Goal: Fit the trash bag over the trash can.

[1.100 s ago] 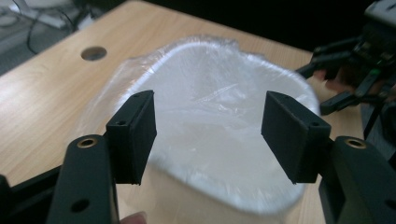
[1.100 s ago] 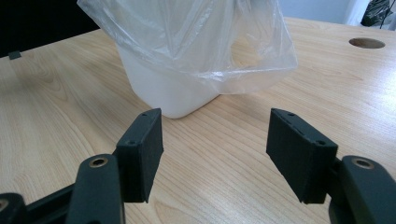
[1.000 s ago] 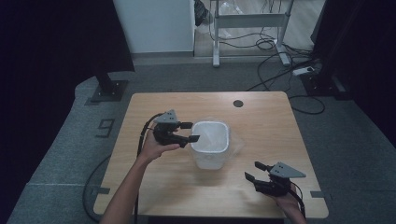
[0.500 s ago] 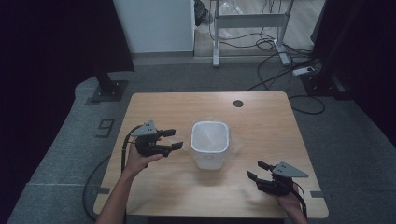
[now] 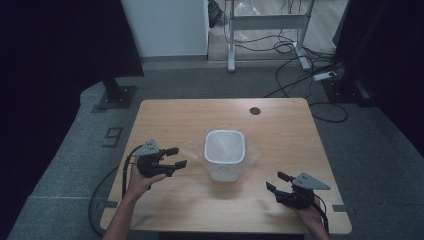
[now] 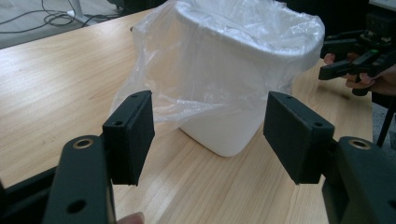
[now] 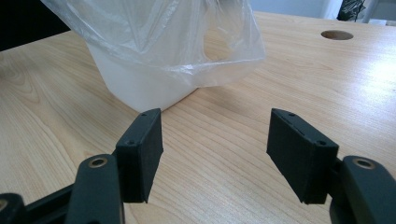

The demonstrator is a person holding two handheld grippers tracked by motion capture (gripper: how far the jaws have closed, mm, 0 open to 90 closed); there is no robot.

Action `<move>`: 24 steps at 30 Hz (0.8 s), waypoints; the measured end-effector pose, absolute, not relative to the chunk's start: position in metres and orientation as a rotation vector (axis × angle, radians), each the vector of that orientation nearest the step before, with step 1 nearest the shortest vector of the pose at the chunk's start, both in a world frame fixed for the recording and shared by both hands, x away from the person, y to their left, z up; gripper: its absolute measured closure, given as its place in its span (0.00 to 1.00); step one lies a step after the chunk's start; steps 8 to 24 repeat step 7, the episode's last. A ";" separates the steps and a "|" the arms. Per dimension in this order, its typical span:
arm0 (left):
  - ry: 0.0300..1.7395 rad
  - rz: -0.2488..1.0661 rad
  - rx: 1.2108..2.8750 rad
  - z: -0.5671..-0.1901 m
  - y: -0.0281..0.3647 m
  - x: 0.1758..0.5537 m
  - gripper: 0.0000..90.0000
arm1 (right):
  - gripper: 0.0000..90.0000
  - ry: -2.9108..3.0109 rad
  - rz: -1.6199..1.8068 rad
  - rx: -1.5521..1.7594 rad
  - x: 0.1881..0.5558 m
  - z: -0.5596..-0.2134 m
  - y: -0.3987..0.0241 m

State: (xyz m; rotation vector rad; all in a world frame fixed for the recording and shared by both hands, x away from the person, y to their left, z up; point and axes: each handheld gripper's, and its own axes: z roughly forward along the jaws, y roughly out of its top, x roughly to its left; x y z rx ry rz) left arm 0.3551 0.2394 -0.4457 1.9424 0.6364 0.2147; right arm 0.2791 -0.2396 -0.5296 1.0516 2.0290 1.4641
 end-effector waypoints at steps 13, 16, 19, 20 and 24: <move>0.645 0.216 1.947 -0.450 0.239 0.354 0.37 | 0.39 2.019 1.463 1.058 0.280 -0.529 -0.242; 0.645 0.216 1.947 -0.450 0.239 0.354 0.37 | 0.39 2.019 1.463 1.058 0.280 -0.529 -0.242; 0.645 0.216 1.947 -0.450 0.239 0.354 0.37 | 0.39 2.019 1.463 1.058 0.280 -0.529 -0.242; 0.645 0.216 1.947 -0.450 0.239 0.354 0.37 | 0.39 2.019 1.463 1.058 0.280 -0.529 -0.242; 0.645 0.216 1.947 -0.450 0.239 0.354 0.37 | 0.39 2.019 1.463 1.058 0.280 -0.529 -0.242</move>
